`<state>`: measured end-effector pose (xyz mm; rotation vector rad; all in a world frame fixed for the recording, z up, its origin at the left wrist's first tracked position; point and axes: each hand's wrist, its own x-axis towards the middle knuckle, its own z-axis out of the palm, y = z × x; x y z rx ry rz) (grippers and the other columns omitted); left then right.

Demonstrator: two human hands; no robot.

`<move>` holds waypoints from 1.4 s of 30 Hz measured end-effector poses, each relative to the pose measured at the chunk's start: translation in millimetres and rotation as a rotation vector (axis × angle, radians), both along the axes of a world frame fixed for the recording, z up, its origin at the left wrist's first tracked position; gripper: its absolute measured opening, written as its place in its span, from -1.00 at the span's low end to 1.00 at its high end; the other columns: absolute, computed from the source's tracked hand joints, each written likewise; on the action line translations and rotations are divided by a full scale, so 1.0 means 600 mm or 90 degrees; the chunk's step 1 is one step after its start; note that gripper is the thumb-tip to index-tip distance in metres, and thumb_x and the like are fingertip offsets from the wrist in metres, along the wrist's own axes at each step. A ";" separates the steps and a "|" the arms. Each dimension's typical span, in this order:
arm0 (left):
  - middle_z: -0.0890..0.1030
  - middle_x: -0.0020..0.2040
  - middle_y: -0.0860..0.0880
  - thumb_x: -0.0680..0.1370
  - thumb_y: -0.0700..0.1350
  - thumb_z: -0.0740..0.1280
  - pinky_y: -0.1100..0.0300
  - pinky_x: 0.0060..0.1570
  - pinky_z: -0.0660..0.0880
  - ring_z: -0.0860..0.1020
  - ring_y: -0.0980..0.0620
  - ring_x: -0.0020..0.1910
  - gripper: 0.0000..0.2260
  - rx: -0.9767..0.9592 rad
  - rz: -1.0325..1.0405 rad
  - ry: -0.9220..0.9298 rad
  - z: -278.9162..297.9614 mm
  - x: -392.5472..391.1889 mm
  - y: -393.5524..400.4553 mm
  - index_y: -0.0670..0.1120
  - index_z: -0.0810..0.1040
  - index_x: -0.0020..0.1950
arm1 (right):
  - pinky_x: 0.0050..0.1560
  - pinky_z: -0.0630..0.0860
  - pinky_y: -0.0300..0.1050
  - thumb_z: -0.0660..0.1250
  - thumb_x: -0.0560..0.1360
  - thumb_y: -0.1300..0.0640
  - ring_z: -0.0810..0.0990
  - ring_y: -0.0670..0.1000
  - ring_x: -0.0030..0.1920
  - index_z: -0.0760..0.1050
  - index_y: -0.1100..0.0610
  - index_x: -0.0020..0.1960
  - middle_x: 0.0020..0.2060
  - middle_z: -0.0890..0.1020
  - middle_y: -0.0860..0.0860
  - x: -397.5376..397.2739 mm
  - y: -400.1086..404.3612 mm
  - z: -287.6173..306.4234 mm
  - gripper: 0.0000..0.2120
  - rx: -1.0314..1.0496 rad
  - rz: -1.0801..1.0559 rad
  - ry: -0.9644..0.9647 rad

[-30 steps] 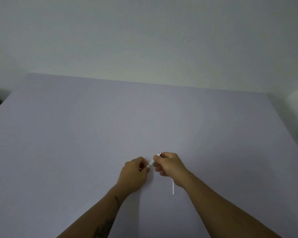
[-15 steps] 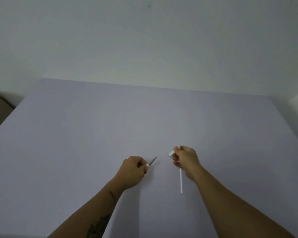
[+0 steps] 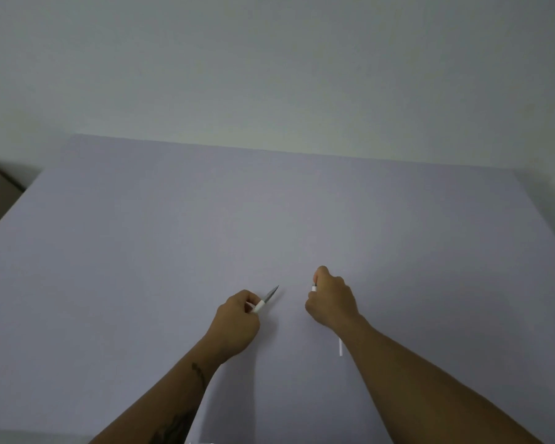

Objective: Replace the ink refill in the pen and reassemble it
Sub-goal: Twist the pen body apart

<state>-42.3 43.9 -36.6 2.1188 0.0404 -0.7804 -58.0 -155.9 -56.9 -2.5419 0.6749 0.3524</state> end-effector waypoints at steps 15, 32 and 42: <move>0.58 -0.23 0.03 0.44 -0.25 0.41 0.30 -0.42 0.40 0.48 0.10 -0.37 -0.85 -0.069 0.139 -0.078 0.016 0.013 0.003 0.01 0.56 -0.16 | -0.32 0.50 -0.16 0.36 0.47 0.09 0.57 -0.03 -0.30 0.63 0.08 -0.10 -0.27 0.62 -0.02 0.017 0.045 0.049 -0.90 0.405 -0.187 -0.063; 0.68 -0.28 -0.05 0.54 -0.24 0.34 0.06 -0.13 0.66 0.66 -0.05 -0.23 -0.87 -0.135 0.005 -0.120 0.075 0.003 -0.005 -0.06 0.65 -0.13 | -0.20 0.55 -0.13 0.24 0.61 0.26 0.52 0.00 -0.22 0.68 0.14 -0.08 -0.22 0.60 0.06 -0.029 0.085 0.116 -0.75 0.660 -0.325 -0.187; 0.63 -0.30 -0.01 0.53 -0.24 0.35 0.35 -0.43 0.42 0.48 0.14 -0.42 -0.86 -0.114 -0.027 -0.195 0.077 -0.014 -0.006 -0.02 0.61 -0.16 | -0.26 0.52 -0.12 0.39 0.54 0.15 0.50 0.00 -0.26 0.64 0.22 -0.09 -0.26 0.55 0.08 -0.042 0.097 0.121 -0.87 0.676 -0.410 -0.179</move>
